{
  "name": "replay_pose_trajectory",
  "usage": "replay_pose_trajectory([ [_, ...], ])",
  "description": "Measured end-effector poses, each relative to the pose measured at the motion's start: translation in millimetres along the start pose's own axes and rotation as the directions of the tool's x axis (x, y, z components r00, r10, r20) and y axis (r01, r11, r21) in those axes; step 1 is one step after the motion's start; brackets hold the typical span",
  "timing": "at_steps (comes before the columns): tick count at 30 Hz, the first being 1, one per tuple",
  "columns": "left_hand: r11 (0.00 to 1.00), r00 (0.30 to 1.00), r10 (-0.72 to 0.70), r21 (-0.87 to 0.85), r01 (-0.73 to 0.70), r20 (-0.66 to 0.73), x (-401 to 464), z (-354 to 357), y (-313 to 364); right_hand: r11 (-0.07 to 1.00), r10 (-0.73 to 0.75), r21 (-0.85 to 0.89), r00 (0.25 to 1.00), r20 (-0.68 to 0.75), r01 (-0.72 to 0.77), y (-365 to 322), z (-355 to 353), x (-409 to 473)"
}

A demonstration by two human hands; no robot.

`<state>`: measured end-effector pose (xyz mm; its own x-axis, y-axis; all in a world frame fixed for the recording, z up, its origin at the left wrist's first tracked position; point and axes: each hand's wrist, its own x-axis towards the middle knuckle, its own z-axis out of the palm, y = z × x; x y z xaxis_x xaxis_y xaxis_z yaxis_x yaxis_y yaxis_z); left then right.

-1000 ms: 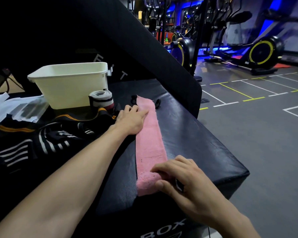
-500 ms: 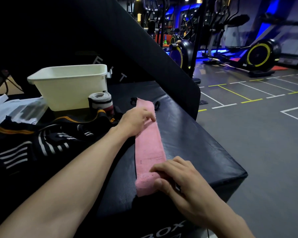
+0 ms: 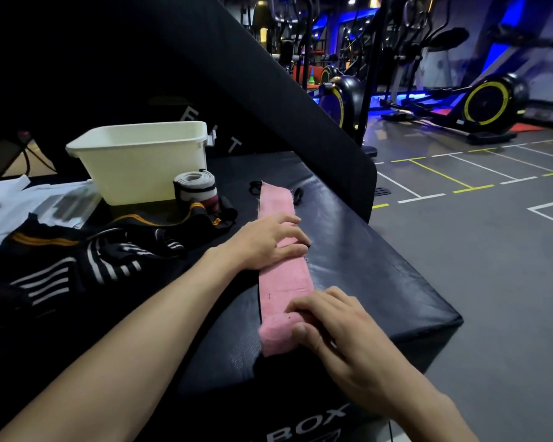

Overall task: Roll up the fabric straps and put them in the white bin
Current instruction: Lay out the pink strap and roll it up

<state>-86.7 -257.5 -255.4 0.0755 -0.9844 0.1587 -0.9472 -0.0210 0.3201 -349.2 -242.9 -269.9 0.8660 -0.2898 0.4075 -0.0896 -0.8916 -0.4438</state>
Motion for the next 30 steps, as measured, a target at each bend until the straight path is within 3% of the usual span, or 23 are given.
replay_pose_trajectory([
  [4, 0.999, 1.0, 0.021, 0.033, -0.021, 0.015, 3.4, -0.2, -0.4, 1.0, -0.007, -0.007, 1.0, -0.017, 0.007, -1.1, -0.4, -2.4],
  [9, 0.993, 0.995, -0.072, 0.104, 0.064, 0.075, 13.1, -4.3, 5.0, 0.998, -0.015, -0.067, 0.999, -0.043, 0.013, 5.4, -2.1, -2.1],
  [13, 0.973, 0.992, -0.115, 0.195, 0.122, -0.047, 23.4, -3.0, 5.7, 0.997, 0.028, -0.073, 0.996, -0.085, -0.035, 26.1, -6.4, 2.7],
  [16, 0.966, 0.975, 0.017, 0.254, 0.04, -0.221, 28.2, 3.6, 10.1, 0.998, 0.041, -0.052, 0.997, -0.064, -0.044, 32.7, -7.4, 4.6],
  [18, 0.975, 0.959, 0.103, 0.218, -0.045, -0.262, 27.8, 9.0, 9.9, 0.998, 0.042, -0.034, 0.998, -0.053, -0.044, 33.4, -7.5, 3.9],
  [21, 0.994, 0.979, 0.054, -0.082, -0.071, -0.199, 20.6, 4.2, 6.3, 0.999, 0.044, -0.011, 0.998, -0.045, -0.045, 34.9, -8.4, 4.1],
  [24, 0.973, 0.997, 0.071, -0.221, -0.067, 0.008, 8.6, -8.3, 11.0, 0.999, 0.047, 0.006, 0.998, -0.042, -0.047, 35.5, -8.7, 5.5],
  [27, 0.974, 0.968, 0.157, -0.191, -0.119, 0.194, -3.7, -12.3, 21.8, 0.999, 0.041, 0.022, 0.999, -0.035, -0.04, 35.5, -9.4, 5.5],
  [30, 0.982, 0.965, 0.185, -0.078, -0.173, 0.188, -2.9, -2.8, 23.9, 0.999, 0.032, 0.035, 0.999, -0.032, -0.031, 37.2, -12.8, 4.4],
])
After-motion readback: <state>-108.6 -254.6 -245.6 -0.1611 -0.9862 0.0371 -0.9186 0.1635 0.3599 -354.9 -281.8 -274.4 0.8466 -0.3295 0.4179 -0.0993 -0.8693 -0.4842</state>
